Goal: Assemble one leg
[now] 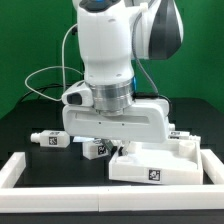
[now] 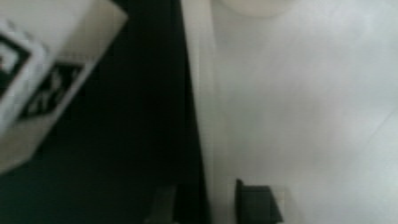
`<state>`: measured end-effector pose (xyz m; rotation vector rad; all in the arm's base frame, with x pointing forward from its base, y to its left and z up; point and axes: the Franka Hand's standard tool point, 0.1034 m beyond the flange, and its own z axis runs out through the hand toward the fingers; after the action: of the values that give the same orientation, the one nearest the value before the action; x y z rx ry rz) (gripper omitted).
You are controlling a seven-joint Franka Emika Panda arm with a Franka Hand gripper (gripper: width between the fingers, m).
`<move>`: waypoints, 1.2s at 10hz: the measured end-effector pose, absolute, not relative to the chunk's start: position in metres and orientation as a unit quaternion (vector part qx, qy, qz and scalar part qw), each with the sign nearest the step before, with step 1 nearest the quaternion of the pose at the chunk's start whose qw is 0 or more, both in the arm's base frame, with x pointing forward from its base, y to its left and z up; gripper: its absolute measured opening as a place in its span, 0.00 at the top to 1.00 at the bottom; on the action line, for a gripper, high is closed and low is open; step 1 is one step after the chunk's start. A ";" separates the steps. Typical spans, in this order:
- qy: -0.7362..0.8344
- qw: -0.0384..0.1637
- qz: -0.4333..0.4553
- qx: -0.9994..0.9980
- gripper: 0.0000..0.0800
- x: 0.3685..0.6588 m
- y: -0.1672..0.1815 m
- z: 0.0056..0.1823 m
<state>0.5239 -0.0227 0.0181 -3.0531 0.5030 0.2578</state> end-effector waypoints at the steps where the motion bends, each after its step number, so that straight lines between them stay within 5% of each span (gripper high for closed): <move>1: 0.117 -0.008 0.073 -0.990 0.92 0.534 -0.020 0.021; 3: 0.068 -0.031 0.085 -0.994 0.92 0.552 -0.019 0.022; 8: 0.076 -0.030 0.081 -0.993 0.92 0.551 -0.023 0.019; 12: 0.038 -0.055 0.040 -0.997 0.92 0.588 -0.020 0.021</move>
Offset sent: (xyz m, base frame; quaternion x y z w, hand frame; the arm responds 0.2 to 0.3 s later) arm 0.0000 0.0000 0.0000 0.0000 0.0000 0.0000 1.0000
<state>0.5876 -0.0195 0.0209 -3.2474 0.1251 0.1318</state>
